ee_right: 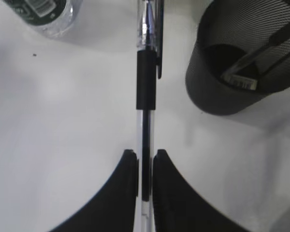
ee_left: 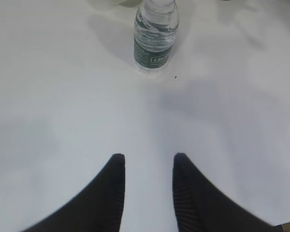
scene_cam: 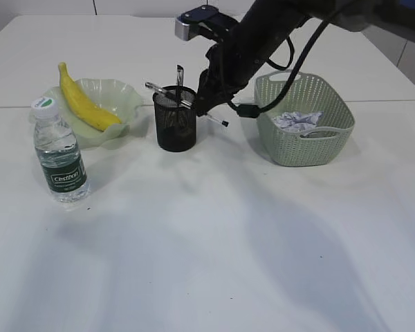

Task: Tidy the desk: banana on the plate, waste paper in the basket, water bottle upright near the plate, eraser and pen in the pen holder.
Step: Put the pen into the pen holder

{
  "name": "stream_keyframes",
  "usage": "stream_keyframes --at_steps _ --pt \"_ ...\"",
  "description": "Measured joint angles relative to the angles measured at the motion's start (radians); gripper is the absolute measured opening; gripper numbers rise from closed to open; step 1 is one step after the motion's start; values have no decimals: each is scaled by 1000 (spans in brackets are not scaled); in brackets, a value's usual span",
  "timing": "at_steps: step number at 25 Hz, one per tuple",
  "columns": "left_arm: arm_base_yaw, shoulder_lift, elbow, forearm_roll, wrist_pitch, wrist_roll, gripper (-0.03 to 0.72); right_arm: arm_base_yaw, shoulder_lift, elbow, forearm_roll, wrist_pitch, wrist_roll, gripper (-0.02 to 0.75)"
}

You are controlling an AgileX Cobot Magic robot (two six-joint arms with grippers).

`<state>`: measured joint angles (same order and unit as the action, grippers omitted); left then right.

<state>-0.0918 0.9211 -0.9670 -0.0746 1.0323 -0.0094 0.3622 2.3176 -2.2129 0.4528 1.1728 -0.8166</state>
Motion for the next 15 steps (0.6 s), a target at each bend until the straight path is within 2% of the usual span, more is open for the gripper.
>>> stream_keyframes --at_steps 6,15 --pt "0 0 0 0 0 0 238 -23 -1 0 84 -141 -42 41" --pt "0 0 0 0 0 0 238 -31 -1 0 135 -345 -125 41"
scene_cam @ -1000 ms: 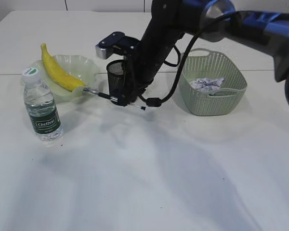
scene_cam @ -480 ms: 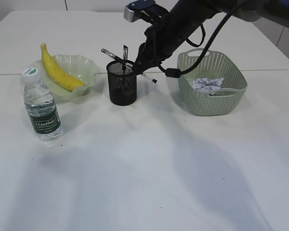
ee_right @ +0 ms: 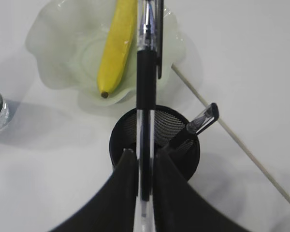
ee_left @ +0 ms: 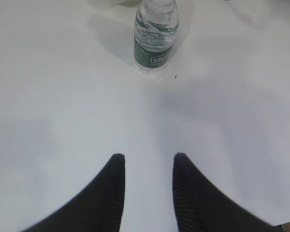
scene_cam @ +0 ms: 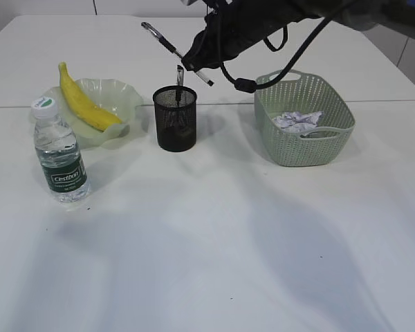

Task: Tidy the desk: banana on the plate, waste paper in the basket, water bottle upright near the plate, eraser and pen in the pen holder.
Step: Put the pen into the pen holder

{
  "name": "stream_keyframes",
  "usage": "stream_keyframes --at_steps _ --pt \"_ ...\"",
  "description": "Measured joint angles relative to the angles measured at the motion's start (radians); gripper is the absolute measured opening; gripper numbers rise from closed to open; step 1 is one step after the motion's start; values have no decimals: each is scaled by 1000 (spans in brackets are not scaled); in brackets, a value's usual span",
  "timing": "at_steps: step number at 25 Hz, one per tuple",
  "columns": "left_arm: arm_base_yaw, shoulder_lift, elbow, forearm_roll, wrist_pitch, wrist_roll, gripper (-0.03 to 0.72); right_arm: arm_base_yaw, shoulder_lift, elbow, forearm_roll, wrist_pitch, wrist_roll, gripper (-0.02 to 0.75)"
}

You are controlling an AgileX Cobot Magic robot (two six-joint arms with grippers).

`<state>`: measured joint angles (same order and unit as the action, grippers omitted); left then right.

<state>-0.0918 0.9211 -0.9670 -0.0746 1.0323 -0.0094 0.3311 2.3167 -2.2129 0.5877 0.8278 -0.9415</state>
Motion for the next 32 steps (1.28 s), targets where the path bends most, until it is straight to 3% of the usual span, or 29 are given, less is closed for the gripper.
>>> stream_keyframes --at_steps 4,20,32 --pt "0 0 0 0 0 0 238 -25 0 0 98 -28 -52 41" --pt "0 0 0 -7 0 0 238 -69 141 0 742 -118 -578 41" --pt "0 0 0 -7 -2 0 238 -71 210 0 878 -120 -676 41"
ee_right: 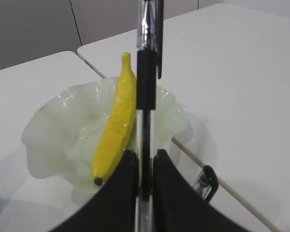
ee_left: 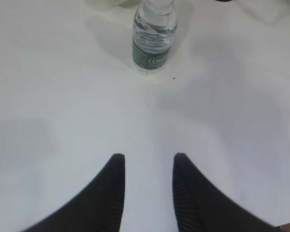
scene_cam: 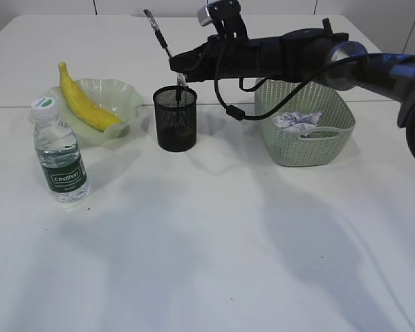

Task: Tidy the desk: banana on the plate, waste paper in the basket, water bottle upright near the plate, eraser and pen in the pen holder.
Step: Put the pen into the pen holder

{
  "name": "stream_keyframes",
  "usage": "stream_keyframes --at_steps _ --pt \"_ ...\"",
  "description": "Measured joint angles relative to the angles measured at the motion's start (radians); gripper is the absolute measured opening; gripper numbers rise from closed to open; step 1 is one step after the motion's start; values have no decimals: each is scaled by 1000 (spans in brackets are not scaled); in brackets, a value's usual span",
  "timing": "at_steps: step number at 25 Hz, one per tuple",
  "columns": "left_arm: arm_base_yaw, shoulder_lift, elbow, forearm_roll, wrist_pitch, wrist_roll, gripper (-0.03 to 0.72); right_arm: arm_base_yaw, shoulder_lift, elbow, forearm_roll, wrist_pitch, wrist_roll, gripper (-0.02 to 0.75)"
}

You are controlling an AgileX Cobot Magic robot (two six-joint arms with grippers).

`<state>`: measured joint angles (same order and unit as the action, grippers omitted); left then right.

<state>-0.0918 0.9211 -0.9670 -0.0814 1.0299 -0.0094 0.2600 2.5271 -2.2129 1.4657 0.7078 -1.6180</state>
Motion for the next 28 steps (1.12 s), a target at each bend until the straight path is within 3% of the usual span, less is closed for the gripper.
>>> stream_keyframes --at_steps 11,28 --pt "0 0 0 0 0 0 238 0 38 0 77 -26 -92 41" --pt "0 0 0 -2 -2 0 237 0 58 0 80 -70 -121 41"
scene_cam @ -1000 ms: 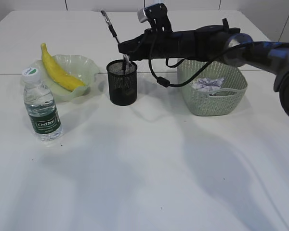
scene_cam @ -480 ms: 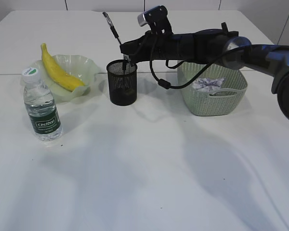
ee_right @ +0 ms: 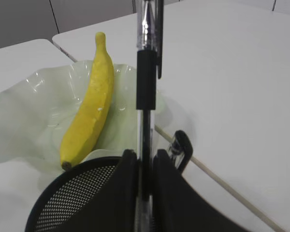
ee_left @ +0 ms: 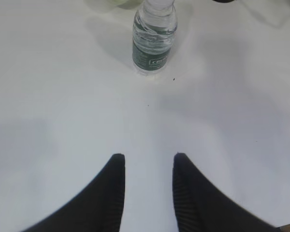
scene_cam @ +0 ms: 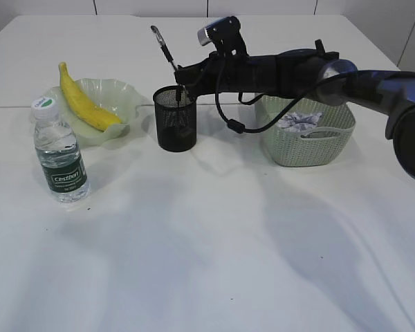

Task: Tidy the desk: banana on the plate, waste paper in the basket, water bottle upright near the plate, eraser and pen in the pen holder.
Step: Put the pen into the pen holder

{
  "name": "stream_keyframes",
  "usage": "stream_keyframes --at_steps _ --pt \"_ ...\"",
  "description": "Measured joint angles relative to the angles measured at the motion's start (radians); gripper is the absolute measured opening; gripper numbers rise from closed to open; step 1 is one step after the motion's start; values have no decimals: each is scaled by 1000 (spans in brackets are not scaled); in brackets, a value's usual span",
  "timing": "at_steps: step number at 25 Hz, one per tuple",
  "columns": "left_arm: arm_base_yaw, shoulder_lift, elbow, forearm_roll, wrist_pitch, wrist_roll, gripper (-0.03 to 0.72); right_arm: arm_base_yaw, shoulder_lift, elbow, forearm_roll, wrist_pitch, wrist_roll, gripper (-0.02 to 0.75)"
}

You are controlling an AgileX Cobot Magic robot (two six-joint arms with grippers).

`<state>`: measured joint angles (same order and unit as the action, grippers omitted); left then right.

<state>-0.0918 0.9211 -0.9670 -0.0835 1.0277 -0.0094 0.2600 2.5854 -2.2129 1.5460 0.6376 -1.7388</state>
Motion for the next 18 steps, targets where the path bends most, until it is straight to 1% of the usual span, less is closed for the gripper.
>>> stream_keyframes --at_steps 12,18 --pt "0 2 0 0 -26 0 237 0 14 0 -8 2 -2 40" --pt "0 4 0 -2 -26 0 237 0 14 0 -75 2 -3 40"
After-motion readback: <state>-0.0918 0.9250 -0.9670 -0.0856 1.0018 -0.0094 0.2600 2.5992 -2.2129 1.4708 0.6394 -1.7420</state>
